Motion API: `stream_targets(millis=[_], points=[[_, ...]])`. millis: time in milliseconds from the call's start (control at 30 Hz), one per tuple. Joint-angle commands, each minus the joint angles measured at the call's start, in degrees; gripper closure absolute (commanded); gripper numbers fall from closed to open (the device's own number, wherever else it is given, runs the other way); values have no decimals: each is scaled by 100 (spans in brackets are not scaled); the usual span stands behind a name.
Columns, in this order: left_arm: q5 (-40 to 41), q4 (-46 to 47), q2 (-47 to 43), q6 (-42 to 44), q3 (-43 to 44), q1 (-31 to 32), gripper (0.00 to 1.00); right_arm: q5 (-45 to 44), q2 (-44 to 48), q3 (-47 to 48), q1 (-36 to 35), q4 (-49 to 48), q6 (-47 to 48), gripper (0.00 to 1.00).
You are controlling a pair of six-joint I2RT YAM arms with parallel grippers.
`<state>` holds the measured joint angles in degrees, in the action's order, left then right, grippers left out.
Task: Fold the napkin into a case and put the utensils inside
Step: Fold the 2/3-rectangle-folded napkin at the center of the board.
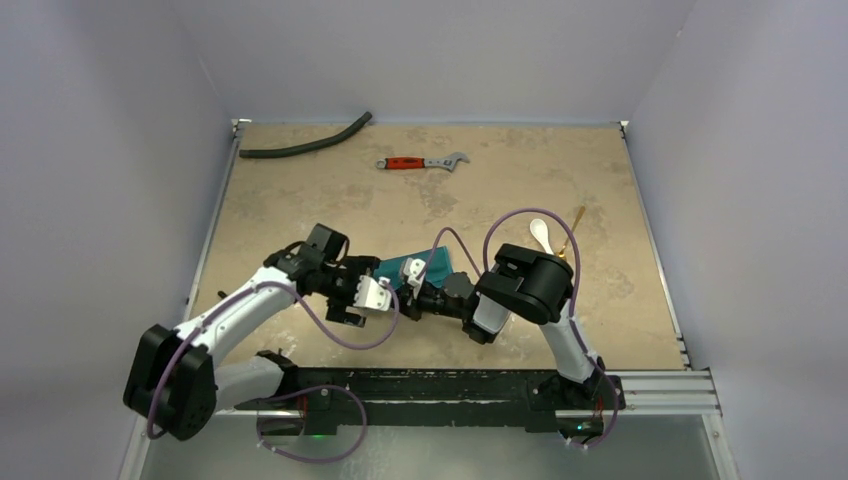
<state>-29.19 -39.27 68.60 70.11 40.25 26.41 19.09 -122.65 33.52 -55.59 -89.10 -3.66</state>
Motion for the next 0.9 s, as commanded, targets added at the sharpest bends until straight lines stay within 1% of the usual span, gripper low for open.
stream_targets(millis=[0,100,200,367,400,433,500,567,733,867], points=[[355,1004,-553,-132,-654,232,5,-42,-132,102,-7,-2974,-428,92],[631,1457,-601,-205,-937,412,3,8,-192,164,34,-2980,-684,92],[924,1904,-523,-360,-1082,438,3,87,-185,235,71,-2853,-869,92],[1068,2320,-429,-452,-1233,449,1,324,-146,357,182,-2493,-1136,95],[1110,2416,-389,-513,-1234,457,3,361,-145,395,197,-2426,-1160,96],[1124,2417,-330,-531,-1194,476,5,385,-145,420,214,-2334,-1183,97],[1129,2422,-241,-580,-1151,538,6,433,-137,469,239,-2156,-1244,98],[1233,2654,-231,-654,-1230,662,2,477,-132,504,286,-2039,-1352,99],[1487,3137,-180,-861,-1315,855,2,552,-93,515,339,-1874,-1379,100],[1669,3165,-87,-936,-1190,857,2,596,-125,490,360,-1816,-1361,100]])
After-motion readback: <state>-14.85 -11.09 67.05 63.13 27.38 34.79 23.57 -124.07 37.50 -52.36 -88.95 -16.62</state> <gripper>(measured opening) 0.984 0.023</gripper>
